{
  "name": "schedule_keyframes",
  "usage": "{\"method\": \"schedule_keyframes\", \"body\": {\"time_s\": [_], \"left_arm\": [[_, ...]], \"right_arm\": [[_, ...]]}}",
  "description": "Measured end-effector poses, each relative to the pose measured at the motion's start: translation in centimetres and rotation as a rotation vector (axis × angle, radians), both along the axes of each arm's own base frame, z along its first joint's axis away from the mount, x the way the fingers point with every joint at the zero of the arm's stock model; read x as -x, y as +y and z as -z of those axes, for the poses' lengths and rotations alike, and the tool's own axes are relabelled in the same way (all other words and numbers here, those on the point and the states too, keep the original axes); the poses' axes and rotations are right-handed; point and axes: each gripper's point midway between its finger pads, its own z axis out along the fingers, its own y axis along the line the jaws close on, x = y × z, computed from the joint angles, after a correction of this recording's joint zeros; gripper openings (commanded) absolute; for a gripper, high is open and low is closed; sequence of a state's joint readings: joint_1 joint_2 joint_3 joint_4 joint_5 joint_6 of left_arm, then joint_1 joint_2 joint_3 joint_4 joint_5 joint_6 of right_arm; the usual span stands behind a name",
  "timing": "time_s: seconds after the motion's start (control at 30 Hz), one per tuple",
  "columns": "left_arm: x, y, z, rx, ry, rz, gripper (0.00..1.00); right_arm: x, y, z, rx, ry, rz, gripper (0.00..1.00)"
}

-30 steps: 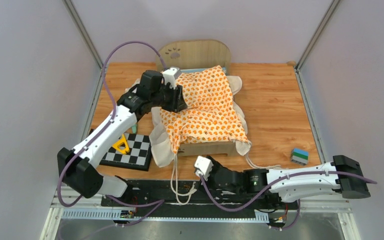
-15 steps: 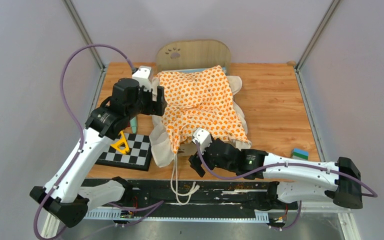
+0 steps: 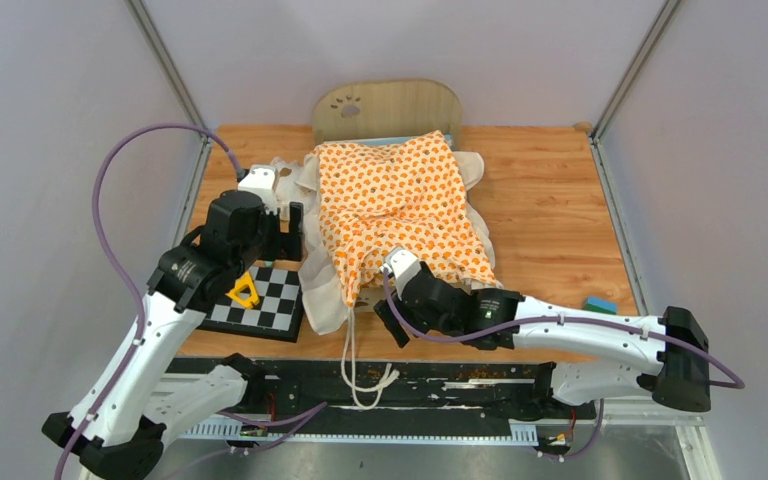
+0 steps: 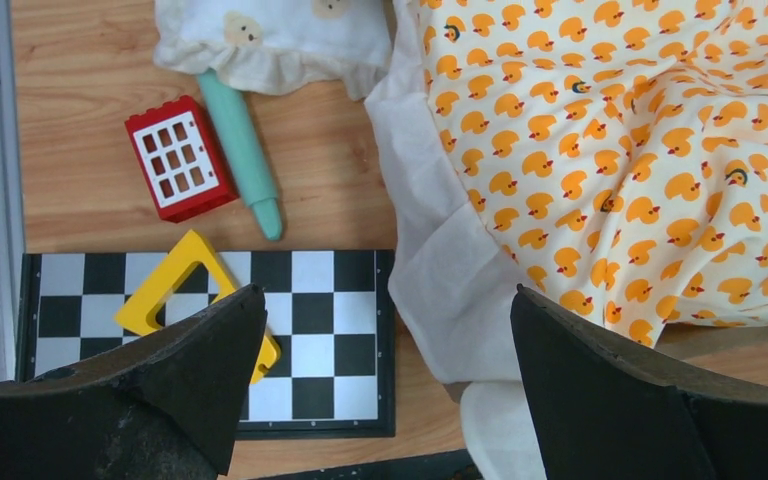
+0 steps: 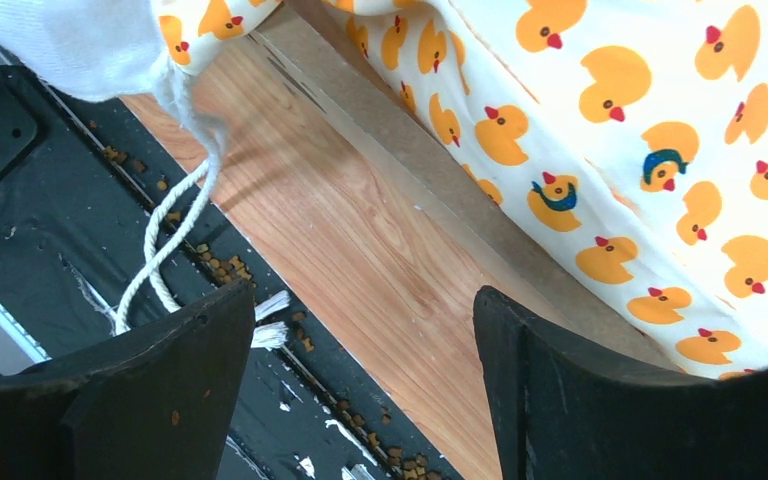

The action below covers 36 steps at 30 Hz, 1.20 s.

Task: Set up the pet bed
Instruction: Adjust the mattress on the bed frame.

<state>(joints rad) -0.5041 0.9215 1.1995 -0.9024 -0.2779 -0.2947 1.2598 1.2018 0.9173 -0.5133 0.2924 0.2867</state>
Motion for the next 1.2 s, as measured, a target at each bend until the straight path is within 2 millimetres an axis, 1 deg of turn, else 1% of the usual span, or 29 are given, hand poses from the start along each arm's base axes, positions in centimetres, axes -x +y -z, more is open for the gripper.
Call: {"method": "schedule_keyframes", "body": {"time_s": [0.1, 0.2, 0.37, 0.53, 0.63, 0.77, 0.9, 0.97, 1.03, 1.1, 1.2], "left_arm": [[0.3, 0.0, -0.3, 0.013, -0.011, 0.003, 0.99], [0.3, 0.0, 0.0, 0.009, 0.004, 0.003, 0.99], [0.1, -0.3, 1.1, -0.006, 0.042, 0.01, 0.99], [0.3, -0.6, 1.2, 0.006, 0.049, 0.027, 1.0], [0.4, -0.8, 1.3, 0.013, 0.055, 0.034, 0.99], [0.7, -0.9, 2.1, 0.015, 0.075, 0.042, 0.99], [0.7, -1.0, 2.3, 0.015, 0.081, 0.045, 0.99], [0.8, -1.0, 2.3, 0.017, 0.082, 0.047, 0.99], [0.8, -1.1, 2.3, 0.017, 0.082, 0.049, 1.0], [0.8, -1.1, 2.3, 0.019, 0.083, 0.051, 0.99], [0.8, -1.1, 2.3, 0.022, 0.084, 0.051, 0.99]], "right_arm": [[-0.2, -0.2, 0.0, 0.007, -0.005, 0.012, 0.81], [-0.6, -0.3, -0.2, 0.005, -0.005, 0.056, 0.82], [-1.4, -0.6, -0.6, -0.032, 0.001, 0.169, 0.94], [-1.6, -0.6, -1.4, -0.062, 0.013, 0.225, 0.94], [-1.8, -0.7, -1.5, -0.076, 0.017, 0.256, 0.92], [-1.9, -0.8, -1.7, -0.086, 0.018, 0.277, 0.89], [-2.1, -1.3, -1.8, -0.069, 0.006, 0.295, 0.78], [-2.3, -1.5, -2.1, -0.056, -0.005, 0.299, 0.72], [-2.5, -1.4, -2.6, -0.05, -0.013, 0.297, 0.68], [-2.7, -1.1, -3.0, -0.044, -0.013, 0.296, 0.68], [-3.0, -0.6, -3.0, -0.037, -0.001, 0.295, 0.7]]}}
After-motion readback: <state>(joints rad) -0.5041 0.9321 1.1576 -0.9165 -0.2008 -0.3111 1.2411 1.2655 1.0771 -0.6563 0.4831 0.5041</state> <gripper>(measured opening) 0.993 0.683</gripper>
